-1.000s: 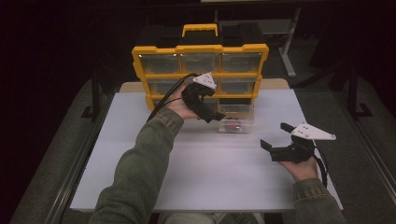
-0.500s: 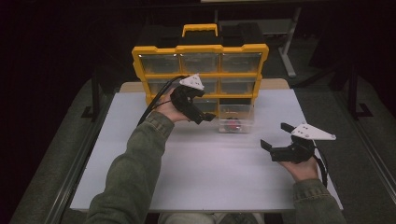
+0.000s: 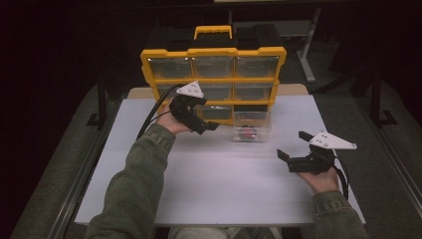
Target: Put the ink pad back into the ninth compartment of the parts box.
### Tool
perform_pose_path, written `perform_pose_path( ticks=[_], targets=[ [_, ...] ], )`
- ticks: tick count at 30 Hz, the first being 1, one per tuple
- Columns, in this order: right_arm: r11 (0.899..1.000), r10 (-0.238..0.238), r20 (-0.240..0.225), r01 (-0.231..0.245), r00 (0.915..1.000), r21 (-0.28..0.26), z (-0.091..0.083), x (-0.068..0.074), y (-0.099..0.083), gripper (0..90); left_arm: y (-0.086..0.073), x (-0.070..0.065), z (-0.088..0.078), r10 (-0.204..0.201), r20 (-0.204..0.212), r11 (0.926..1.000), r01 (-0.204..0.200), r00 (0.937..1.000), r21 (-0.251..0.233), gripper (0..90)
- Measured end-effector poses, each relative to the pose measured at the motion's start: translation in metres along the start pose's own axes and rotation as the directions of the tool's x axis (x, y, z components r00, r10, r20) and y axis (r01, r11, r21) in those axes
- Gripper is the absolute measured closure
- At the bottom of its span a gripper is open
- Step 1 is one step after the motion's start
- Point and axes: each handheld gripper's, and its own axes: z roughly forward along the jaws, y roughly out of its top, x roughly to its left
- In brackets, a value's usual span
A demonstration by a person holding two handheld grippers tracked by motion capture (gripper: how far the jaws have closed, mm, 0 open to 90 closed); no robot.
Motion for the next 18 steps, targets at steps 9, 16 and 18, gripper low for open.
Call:
perform_pose_path(
  ticks=[9,16,18],
  targets=[
    [1.000,-0.002,-0.001,0.002,1.0000,-0.002,0.000,0.000,0.000,0.0,-0.011,0.002,-0.011,-0.022,-0.031,0.9991,0.021,0.9993,-0.036,0.0],
    [1.000,-0.003,-0.002,0.003,1.0000,-0.002,0.000,0.000,0.000,0.0,-0.022,0.003,-0.017,-0.045,-0.045,0.9976,0.043,0.9980,-0.054,0.0],
    [1.000,-0.003,-0.002,0.003,1.0000,-0.001,0.000,0.000,0.000,0.0,-0.025,0.003,-0.019,-0.052,-0.054,0.9970,0.048,0.9972,-0.061,0.0]
  ],
)
